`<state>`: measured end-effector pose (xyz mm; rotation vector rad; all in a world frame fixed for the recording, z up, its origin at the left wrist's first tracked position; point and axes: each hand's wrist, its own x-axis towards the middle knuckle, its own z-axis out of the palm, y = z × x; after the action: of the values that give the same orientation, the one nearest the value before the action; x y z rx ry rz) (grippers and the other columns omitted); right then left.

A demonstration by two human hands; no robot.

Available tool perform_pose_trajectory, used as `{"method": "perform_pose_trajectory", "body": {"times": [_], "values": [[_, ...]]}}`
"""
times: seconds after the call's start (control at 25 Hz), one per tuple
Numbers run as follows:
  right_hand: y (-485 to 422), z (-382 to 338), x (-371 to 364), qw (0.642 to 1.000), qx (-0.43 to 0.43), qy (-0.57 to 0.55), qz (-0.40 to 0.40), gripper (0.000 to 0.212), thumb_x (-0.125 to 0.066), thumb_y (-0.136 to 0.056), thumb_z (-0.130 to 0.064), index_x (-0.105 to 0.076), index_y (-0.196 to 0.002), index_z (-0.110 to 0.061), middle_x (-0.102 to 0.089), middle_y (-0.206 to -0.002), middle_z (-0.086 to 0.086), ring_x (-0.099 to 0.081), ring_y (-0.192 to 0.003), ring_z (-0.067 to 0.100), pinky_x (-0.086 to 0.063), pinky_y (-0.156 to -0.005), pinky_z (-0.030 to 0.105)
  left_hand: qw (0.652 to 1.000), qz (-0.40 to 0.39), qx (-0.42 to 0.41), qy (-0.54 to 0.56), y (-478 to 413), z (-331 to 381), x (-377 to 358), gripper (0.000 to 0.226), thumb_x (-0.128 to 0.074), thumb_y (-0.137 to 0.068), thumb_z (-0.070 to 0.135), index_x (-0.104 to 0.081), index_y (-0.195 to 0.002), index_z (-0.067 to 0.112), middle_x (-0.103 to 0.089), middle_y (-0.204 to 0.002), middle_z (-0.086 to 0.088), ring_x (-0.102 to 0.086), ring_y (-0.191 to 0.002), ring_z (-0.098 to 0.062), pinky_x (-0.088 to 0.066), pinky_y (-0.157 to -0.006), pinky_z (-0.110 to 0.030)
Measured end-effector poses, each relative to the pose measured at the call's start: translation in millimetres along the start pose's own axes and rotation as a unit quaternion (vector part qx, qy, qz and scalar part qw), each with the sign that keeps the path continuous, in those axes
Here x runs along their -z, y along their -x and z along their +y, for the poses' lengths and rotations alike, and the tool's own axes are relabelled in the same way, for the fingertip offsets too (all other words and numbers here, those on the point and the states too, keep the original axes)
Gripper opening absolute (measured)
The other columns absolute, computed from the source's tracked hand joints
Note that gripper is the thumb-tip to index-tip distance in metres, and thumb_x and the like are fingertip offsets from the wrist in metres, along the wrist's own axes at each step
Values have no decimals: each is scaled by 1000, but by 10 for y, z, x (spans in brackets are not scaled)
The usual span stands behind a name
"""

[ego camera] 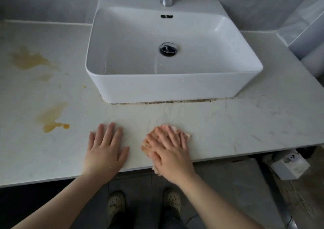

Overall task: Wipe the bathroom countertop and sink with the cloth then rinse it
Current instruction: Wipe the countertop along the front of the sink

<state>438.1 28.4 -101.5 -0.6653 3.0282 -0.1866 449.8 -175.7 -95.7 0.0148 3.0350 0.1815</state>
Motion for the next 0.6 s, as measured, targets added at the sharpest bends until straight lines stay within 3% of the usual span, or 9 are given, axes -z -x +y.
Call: {"method": "perform_pose_trajectory", "body": {"times": [0.04, 0.2, 0.28, 0.32, 0.4, 0.48, 0.52, 0.6], "values": [[4, 260, 17, 1000, -19, 7, 6, 50, -23, -93, -49, -41, -138, -38, -37, -150, -3, -24, -141, 27, -16, -113, 55, 1000, 5, 2, -6, 19, 71, -39, 65, -30, -85, 47, -51, -130, 6, -48, -137, -20, -38, -128, -45, -32, -101, -60], [146, 1431, 160, 952, -303, -9, 45, 73, -4, -82, -54, -35, -144, -32, -25, -156, 2, -14, -145, 27, -13, -115, 55, 999, 34, 18, -5, 34, 179, -70, 67, -30, -85, 50, -51, -131, 7, -47, -137, -19, -35, -131, -43, -27, -104, -58], [162, 1273, 160, 932, -357, -13, 53, 77, -4, -81, -52, -37, -144, -23, -27, -155, 8, -15, -144, 31, -11, -114, 55, 999, 35, 23, 0, 50, 157, -91, 68, -29, -85, 53, -49, -133, 10, -45, -139, -17, -33, -133, -40, -25, -107, -56], [140, 977, 121, 943, -329, 2, 52, 73, -9, -84, -49, -42, -142, -20, -32, -152, 11, -21, -143, 34, -13, -114, 56, 999, 37, 26, 5, 52, 151, -94, 68, -29, -84, 54, -48, -133, 11, -45, -140, -16, -32, -134, -38, -24, -108, -54], [97, 263, 45, 985, -161, -11, 56, 57, -26, -89, -42, -53, -134, -19, -46, -144, 10, -35, -136, 35, -19, -111, 54, 999, 41, 27, 15, 40, 152, -83, 69, -28, -85, 57, -49, -133, 12, -46, -140, -15, -33, -133, -37, -22, -109, -51], [64, -54, -18, 999, 6, -11, 32, 50, -31, -92, -43, -50, -135, -27, -43, -146, 2, -33, -138, 31, -20, -114, 52, 999, 32, 19, 15, 40, 140, -53, 73, -20, -87, 63, -50, -132, 13, -48, -138, -14, -36, -132, -36, -17, -109, -45], [-19, 69, 15, 999, 46, 1, 8, 50, -29, -93, -45, -45, -138, -31, -37, -150, -1, -27, -141, 28, -19, -115, 54, 999, 29, 12, 12, 35, 114, -33, 75, -16, -88, 65, -50, -132, 14, -48, -138, -13, -38, -131, -35, -15, -108, -42], [-190, 532, 44, 1000, 0, 11, 8, 53, -24, -90, -47, -43, -139, -36, -33, -152, -3, -23, -143, 27, -20, -111, 61, 1000, 17, -6, 5, 53, 28, 1, 76, -15, -87, 67, -49, -134, 18, -48, -139, -10, -37, -132, -31, -13, -108, -38]]}}
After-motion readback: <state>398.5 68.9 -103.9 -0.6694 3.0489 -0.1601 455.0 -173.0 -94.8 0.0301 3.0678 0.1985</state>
